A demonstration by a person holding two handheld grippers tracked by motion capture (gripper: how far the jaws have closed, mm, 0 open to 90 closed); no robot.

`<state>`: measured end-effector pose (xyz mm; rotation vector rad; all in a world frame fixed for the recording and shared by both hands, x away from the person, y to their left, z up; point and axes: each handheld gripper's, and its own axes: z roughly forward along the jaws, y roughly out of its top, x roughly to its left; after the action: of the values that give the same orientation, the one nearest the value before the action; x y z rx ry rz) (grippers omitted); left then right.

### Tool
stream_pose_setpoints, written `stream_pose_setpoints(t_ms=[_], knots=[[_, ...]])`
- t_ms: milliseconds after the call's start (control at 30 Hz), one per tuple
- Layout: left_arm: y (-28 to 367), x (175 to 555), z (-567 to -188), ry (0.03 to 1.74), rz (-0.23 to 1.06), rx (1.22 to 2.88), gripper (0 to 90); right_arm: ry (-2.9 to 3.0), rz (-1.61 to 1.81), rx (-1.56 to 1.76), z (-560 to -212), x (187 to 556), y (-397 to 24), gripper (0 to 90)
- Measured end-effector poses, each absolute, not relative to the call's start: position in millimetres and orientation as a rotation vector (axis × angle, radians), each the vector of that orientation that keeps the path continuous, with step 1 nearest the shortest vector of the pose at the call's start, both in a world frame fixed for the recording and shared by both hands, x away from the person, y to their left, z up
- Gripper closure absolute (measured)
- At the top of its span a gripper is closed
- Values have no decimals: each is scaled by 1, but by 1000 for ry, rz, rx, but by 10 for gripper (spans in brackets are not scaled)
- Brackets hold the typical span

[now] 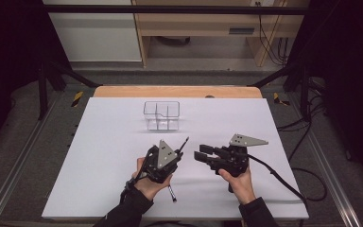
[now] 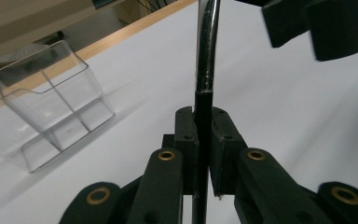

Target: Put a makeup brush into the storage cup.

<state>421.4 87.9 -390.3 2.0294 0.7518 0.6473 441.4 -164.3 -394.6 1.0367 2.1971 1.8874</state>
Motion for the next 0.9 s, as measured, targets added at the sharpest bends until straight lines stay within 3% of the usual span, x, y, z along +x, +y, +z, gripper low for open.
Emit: stream_pose_setpoints(t_ms=[167,533,900], knots=[[104,424,-387,791,654,2003,831,2162,1838,1048,-393,441,-172,450],[132,432,-375,861,656,1917,830,2064,1694,1112,-394,444,-189,139],[151,436,-363,901,656,1849,830,2060,1647,1096,-396,444,-200,33]])
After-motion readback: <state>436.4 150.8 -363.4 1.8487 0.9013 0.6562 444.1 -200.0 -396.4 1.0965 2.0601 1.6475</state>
